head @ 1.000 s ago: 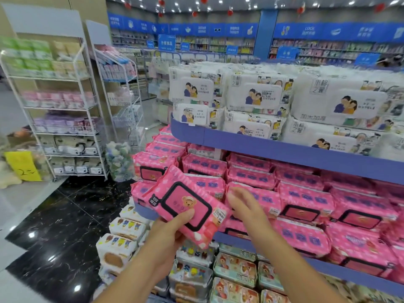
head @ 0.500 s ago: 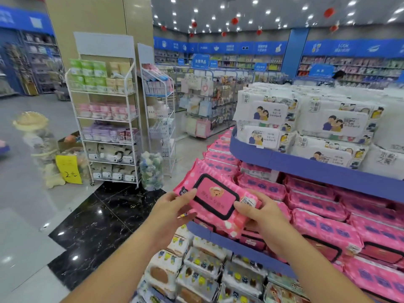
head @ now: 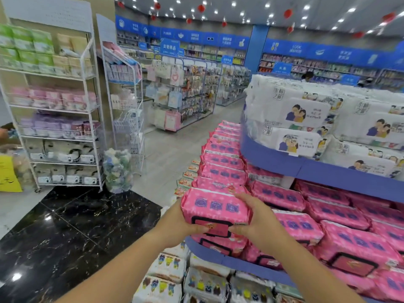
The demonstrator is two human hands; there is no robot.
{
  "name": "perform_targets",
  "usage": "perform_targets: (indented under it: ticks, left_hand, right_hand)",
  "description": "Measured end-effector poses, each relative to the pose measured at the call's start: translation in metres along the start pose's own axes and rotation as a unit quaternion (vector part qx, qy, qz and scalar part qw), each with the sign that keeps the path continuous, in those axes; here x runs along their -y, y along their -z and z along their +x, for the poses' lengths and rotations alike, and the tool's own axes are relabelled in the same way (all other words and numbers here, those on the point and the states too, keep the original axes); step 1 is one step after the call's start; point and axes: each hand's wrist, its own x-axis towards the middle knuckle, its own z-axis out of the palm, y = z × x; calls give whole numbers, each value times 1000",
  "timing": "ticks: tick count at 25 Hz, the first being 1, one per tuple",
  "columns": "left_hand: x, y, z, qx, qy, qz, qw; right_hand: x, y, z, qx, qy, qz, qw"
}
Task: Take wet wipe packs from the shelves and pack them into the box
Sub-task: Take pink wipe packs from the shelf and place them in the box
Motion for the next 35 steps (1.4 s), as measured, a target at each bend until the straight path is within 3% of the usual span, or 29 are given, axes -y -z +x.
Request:
perform_targets:
  ticks: [5,11,14,18,23,27,35]
  left_hand:
    - [25,-31,22,-18,-12,80,997]
    - [11,-38,17,-42,-20,122,991]
    - [8,-37,13,-69,-9,119,991]
    - [10,-34,22,-81,-9,124,989]
    - [-1,-31,22,-50,18,152,987]
    - [-7,-32,7,-7,34,176,984]
    - [-33,-46,-55,-26,60,99,993]
  right_hand:
    - [-24,-12,-1,-4,3,-251,968]
    - [-30,-23,3,-7,14,-435,900]
    - [-36,-19,4,-22,44,-470,881]
    - [-49,-28,11,-58,54,-440,894]
    - [-39,-28,3,-43,37,-388,920]
    - [-32,-23,-7,-46,12,-278,959]
    - [-10,-29,-57,-103,-34,-70,992]
